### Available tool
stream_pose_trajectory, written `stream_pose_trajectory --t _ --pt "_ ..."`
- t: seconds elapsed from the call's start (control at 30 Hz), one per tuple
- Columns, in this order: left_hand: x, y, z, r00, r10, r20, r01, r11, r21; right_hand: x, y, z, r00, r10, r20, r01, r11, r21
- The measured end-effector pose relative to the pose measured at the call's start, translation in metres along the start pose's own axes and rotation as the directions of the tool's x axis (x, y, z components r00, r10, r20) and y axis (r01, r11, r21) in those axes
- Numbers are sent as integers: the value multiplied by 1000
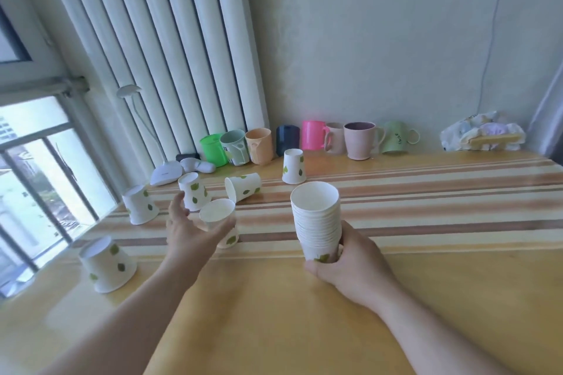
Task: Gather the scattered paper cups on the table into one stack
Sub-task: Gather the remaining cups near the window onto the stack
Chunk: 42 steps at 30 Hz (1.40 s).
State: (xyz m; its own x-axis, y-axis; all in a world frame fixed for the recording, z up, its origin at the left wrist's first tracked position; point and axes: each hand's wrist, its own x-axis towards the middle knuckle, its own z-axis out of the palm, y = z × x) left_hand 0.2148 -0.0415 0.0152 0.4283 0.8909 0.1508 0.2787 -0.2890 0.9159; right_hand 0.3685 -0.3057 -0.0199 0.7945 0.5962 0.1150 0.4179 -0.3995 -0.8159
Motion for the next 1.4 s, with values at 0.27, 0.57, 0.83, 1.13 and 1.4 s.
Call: stream_pose_trajectory --t 0.27,0.57,0.83,1.13,1.4 --pt "-5 21 31 987 -150 62 161 961 -226 -1 -1 -2 1000 -14 16 14 1000 -1" --pt "-71 137 46 828 393 399 -164 851 -498 -5 -5 -5 999 -39 19 39 999 -36" --pt "-76 113 66 807 350 476 -239 930 -279 -6 -2 -3 998 -40 -38 41 999 13" --pt "-25 59 66 840 227 493 -152 970 -189 1 5 1 996 -16 -87 18 999 31" --pt "90 20 91 968 -248 27 246 966 77 2 7 5 994 -12 -111 15 999 28"
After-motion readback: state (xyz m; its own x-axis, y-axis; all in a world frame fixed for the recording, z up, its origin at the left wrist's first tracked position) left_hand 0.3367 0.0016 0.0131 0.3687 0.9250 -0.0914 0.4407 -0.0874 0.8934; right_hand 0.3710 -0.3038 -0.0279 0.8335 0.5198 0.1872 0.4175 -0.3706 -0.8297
